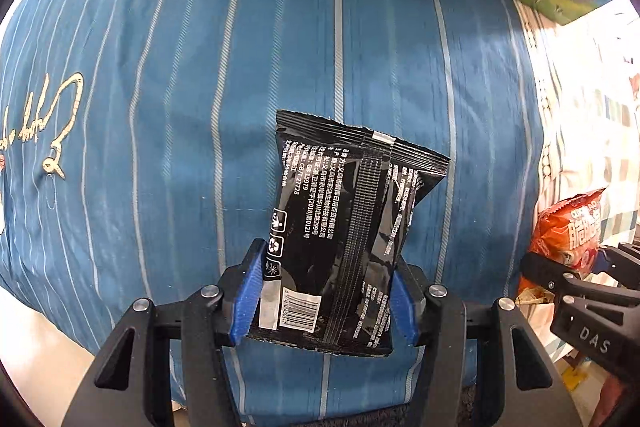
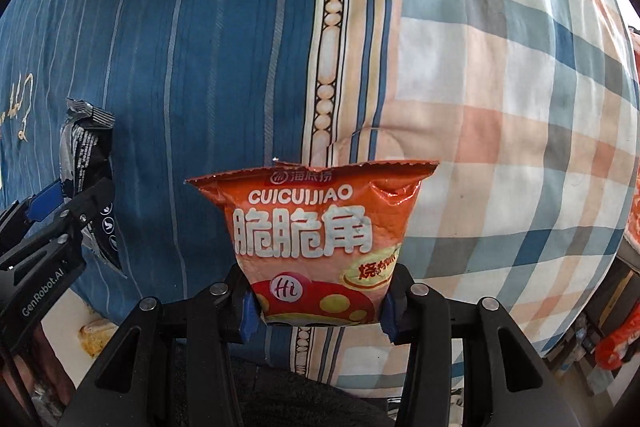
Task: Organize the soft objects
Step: 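Lift black bag with left tool while right tool lifts orange bag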
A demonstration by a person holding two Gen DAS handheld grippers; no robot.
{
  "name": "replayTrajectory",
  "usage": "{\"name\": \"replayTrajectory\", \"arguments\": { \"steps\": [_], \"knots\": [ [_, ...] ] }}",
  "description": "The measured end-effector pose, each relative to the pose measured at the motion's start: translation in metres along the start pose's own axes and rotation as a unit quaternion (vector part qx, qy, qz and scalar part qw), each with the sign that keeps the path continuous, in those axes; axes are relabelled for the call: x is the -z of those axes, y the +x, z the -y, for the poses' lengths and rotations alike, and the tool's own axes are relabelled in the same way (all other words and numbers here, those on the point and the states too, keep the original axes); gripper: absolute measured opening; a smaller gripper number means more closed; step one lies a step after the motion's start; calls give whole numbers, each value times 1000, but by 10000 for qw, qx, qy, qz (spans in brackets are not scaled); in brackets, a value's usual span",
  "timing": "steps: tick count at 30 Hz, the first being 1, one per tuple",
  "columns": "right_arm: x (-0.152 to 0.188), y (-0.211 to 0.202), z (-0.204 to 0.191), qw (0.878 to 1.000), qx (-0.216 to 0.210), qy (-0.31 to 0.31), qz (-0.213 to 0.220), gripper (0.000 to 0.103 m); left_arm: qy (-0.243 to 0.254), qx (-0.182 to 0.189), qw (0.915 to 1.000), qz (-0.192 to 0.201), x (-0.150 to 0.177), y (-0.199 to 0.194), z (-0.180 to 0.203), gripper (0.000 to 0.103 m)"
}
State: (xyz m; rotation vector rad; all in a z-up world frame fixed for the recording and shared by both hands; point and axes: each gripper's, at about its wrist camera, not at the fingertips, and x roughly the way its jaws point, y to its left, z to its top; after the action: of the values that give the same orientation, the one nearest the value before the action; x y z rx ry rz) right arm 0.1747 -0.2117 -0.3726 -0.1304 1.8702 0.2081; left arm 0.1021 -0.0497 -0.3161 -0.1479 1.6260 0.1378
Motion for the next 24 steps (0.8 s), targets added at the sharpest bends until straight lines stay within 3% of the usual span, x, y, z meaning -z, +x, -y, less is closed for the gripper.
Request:
{"name": "replayTrajectory", "arguments": {
  "steps": [4,8,17,22,24],
  "knots": [
    [4,3,-12,9999,94,-24,44,49,-11,-77,9999,-100,7,13,7,55],
    [13,9,-44,9999,113,37,83,49,-53,-97,9999,-123,-8,32,12,56],
    [10,-5,-33,9999,111,78,90,49,-26,-50,9995,-308,-21,43,1,55],
    [10,-14,-42,9997,154,-8,194,49,-789,256,9960,-319,-29,45,-25,55],
    [12,-18,-42,9996,190,-22,217,49,-819,284,9957,-340,-32,47,-29,56]
  ]
}}
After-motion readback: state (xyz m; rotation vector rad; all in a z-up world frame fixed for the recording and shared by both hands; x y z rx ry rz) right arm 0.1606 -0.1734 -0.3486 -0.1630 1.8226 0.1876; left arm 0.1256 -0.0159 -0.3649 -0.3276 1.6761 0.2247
